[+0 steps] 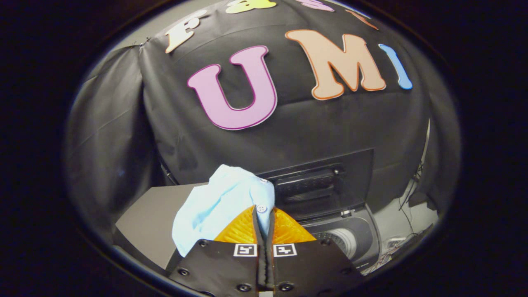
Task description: Put the clothes into the washing machine and then close the washing machine lid.
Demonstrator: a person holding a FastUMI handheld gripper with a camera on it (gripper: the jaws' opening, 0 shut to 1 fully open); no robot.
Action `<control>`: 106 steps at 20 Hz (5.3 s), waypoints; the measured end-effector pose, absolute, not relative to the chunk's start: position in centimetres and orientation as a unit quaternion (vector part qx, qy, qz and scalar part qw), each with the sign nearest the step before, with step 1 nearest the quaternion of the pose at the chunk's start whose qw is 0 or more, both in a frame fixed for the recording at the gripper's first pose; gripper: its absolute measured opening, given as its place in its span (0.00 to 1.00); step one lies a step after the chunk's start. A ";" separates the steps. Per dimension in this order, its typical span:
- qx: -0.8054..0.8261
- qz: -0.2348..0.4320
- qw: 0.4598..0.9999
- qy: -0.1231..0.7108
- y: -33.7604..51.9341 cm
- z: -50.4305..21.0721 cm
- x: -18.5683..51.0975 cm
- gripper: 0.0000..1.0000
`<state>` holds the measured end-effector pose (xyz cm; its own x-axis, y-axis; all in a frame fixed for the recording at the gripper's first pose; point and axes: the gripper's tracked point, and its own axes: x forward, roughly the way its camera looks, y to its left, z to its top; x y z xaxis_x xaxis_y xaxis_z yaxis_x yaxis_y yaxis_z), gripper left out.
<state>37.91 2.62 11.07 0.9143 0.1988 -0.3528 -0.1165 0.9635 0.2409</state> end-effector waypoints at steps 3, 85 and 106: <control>0.105 0.067 0.971 0.202 1.0 9.2 38.2 0.00; -0.023 -0.030 0.997 0.061 -1.2 10.5 58.8 0.98; -0.016 -0.042 0.999 0.005 -1.0 11.5 58.0 0.98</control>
<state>58.02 -0.97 11.46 0.9965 -0.0836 -0.0078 0.0833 0.9960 -0.0328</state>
